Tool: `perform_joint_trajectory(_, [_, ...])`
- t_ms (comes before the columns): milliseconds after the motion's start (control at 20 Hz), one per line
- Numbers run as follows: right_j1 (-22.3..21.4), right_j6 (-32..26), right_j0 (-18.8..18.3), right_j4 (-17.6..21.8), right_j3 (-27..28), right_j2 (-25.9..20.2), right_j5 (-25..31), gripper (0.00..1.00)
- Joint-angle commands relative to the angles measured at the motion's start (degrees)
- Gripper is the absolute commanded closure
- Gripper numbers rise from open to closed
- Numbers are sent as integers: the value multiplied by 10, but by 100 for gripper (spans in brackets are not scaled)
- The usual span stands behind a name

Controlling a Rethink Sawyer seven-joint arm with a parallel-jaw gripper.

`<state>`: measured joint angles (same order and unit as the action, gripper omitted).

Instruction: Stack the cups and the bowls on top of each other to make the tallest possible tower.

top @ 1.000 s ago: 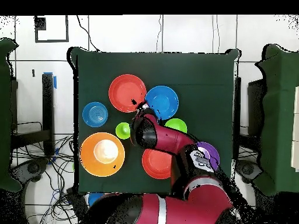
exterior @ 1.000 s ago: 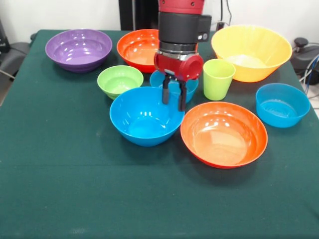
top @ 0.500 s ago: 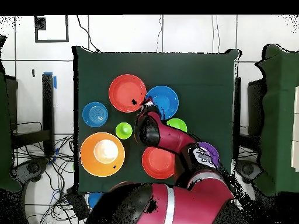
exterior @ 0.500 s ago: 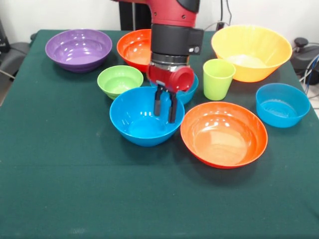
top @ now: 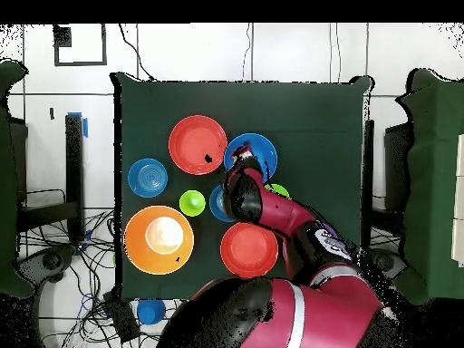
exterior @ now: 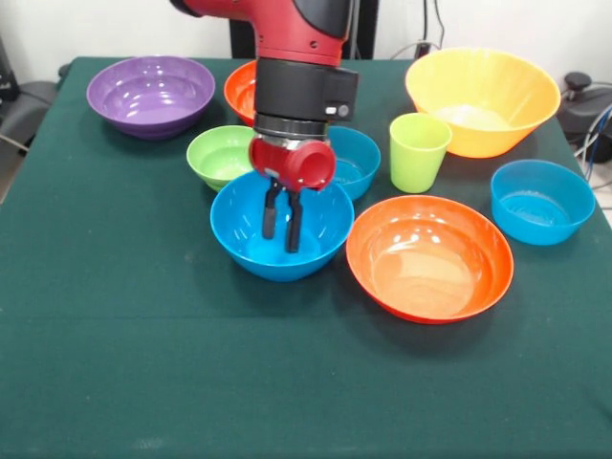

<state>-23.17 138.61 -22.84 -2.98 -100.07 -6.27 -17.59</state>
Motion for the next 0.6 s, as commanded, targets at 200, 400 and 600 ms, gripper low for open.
perform_joint_trajectory(200, [35, 52, 12, -14, 85, -37, 11, 0])
perform_joint_trajectory(400, [43, 54, 12, -12, 94, -38, 12, 0])
perform_joint_trajectory(600, [45, 62, 14, -12, 97, -44, 10, 0])
